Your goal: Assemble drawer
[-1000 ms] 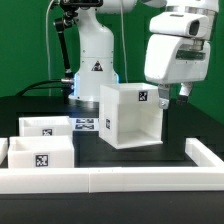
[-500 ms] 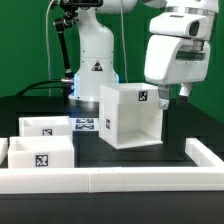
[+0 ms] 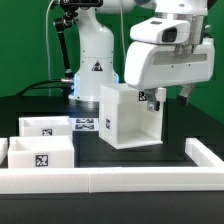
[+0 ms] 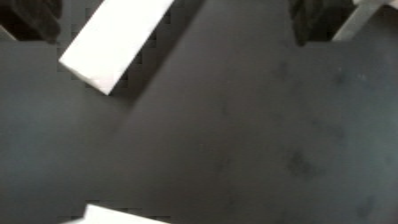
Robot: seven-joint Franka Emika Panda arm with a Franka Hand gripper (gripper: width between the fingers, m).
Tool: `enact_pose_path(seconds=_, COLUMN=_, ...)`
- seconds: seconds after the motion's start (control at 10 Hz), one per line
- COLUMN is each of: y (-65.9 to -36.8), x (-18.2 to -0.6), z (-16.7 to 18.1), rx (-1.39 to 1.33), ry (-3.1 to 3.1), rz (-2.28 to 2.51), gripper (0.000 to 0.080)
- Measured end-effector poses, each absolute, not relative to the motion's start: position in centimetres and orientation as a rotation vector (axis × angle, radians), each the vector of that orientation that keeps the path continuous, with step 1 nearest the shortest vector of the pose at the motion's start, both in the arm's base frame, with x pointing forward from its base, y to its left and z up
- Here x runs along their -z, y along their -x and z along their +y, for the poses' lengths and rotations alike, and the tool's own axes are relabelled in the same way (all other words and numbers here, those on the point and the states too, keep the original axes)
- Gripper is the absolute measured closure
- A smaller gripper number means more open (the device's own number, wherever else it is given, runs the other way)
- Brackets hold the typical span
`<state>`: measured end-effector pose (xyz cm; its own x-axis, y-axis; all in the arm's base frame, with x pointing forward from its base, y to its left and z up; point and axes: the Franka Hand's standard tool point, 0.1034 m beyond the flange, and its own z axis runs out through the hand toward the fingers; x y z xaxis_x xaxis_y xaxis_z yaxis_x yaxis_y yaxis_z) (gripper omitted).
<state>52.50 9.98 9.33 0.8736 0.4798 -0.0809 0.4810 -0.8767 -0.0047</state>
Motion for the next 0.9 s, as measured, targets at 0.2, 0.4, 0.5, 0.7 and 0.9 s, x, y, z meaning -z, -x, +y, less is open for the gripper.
enact_pose_path(seconds=0.2, y=-52.5, x=-9.4, z=10.0, rx=0.122, ry=-3.039, rz=0.713, gripper=0.015)
enact_pose_path(seconds=0.4, y=-52.1, x=-11.2, z=10.0, rx=0.104, ry=-3.03, rz=0.725, gripper=0.015)
enact_pose_path(seconds=0.5, y=-51.1, x=-12.0, z=9.8, rx=0.101, ry=-3.024, rz=0.728, gripper=0.015)
enact_pose_path(seconds=0.7, y=-48.9, x=-13.6, z=9.9, rx=0.09, ry=-3.013, rz=0.732, gripper=0.015)
enact_pose_path(seconds=0.9, y=-47.4, x=-14.9, z=9.3, rx=0.079, ry=-3.004, rz=0.727, gripper=0.015)
